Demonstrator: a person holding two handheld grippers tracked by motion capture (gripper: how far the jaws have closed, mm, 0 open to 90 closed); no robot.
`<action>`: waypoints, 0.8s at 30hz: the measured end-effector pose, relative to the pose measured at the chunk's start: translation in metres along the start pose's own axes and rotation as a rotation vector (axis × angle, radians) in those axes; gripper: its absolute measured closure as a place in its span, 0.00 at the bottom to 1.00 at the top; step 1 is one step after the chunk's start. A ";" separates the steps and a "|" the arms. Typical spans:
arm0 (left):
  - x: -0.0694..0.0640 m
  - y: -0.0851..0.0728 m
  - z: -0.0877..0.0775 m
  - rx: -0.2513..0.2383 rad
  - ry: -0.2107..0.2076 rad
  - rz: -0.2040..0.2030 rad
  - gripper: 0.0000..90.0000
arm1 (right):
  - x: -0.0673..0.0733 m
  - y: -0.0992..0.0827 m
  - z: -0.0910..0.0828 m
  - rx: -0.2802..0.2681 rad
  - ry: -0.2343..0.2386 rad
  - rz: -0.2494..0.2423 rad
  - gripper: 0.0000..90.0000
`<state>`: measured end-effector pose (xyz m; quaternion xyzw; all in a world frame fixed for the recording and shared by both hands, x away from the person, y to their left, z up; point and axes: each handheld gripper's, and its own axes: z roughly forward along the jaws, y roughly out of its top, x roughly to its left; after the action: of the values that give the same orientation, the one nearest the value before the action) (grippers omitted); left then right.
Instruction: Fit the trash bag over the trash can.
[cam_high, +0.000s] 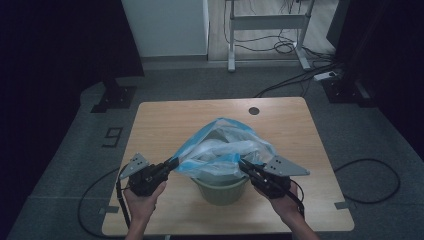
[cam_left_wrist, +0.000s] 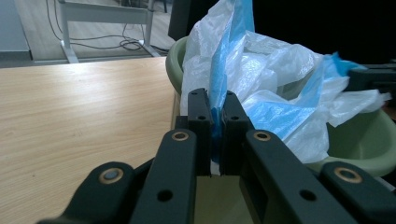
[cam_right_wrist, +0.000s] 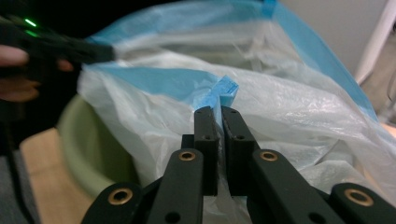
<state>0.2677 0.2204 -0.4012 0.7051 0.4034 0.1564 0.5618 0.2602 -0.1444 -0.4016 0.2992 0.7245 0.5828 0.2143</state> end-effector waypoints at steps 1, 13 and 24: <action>0.000 -0.001 -0.001 0.000 -0.002 -0.001 0.95 | 0.002 -0.001 -0.004 -0.020 0.014 0.004 0.95; 0.001 -0.018 -0.013 0.013 -0.032 -0.010 0.95 | 0.034 -0.042 -0.034 -0.058 0.167 0.015 0.95; 0.000 -0.028 -0.010 0.038 -0.042 -0.006 0.95 | 0.037 -0.069 -0.012 0.077 0.155 -0.015 0.95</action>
<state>0.2501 0.2280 -0.4240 0.7174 0.3966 0.1321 0.5573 0.2127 -0.1379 -0.4649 0.2556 0.7631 0.5742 0.1502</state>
